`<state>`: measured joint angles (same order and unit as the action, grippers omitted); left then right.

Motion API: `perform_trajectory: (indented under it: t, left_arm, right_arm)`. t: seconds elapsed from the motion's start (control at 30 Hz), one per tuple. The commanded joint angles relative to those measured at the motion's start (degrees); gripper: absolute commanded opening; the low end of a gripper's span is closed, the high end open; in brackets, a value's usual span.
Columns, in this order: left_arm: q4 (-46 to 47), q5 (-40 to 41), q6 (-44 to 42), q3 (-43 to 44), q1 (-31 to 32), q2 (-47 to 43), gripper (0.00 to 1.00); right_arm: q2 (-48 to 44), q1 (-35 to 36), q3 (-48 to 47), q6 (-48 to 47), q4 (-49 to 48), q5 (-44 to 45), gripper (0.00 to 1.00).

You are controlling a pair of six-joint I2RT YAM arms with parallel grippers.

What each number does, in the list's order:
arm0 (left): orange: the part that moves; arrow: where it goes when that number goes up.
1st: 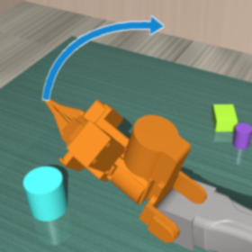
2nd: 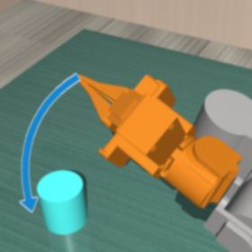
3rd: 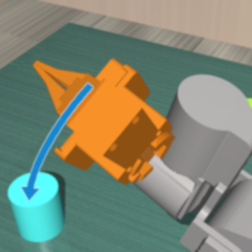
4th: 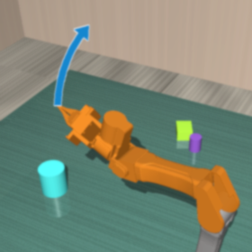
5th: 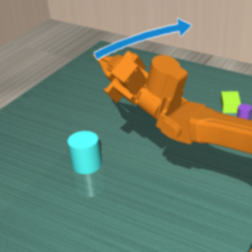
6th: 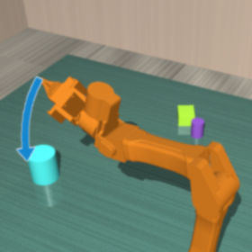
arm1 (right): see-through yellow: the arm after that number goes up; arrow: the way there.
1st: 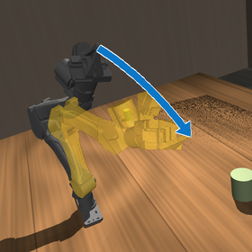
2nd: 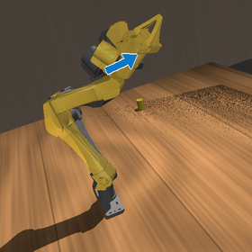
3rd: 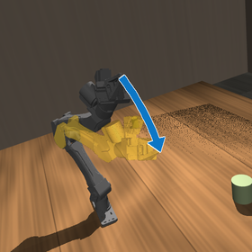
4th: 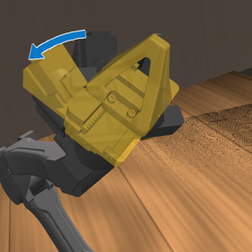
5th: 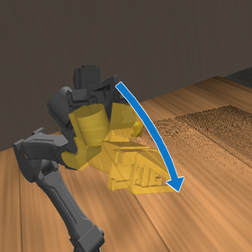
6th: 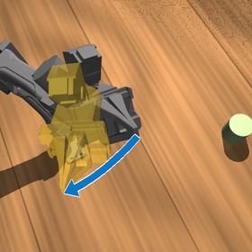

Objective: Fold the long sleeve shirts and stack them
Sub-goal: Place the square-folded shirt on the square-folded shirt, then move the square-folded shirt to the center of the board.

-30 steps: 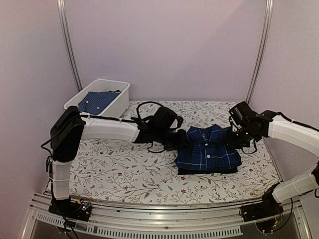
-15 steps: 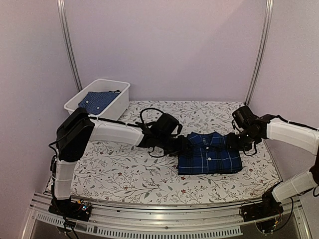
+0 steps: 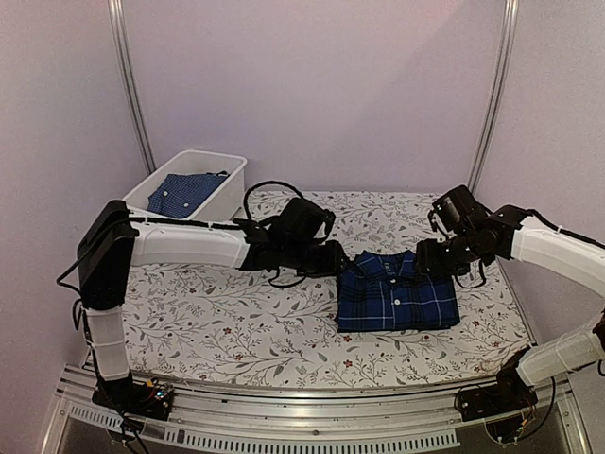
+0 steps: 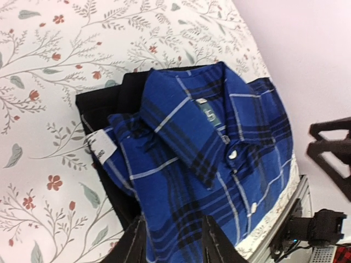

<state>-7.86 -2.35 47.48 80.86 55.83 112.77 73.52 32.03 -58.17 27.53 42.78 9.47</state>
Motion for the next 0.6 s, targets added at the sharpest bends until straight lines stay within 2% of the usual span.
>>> perform_trajectory:
  t: [0.0,0.17,0.3,0.43,0.57]
  left_arm:
    - [2.67,-4.88,-5.82,1.96,1.39,1.81,0.27]
    - [2.69,-7.98,-6.46,3.81,1.39,8.06,0.2]
    - [1.44,-10.49,-6.22,5.4,1.45,12.34,0.16]
    - [1.44,-9.91,-5.97,4.67,1.37,11.67,0.16]
    - [1.03,-8.09,-6.61,4.21,1.3,7.97,0.19]
  right_arm:
    - [0.94,0.84,5.44,3.95,-2.84,-2.25,0.67]
    - [0.3,-0.57,10.79,6.31,-7.11,-1.76,0.72]
    - [1.92,-1.95,13.48,6.15,-9.92,-4.29,0.73]
    - [1.37,-1.88,12.63,5.75,-8.37,-3.67,0.74]
    - [-0.4,0.73,9.13,5.4,-5.66,-2.16,0.79]
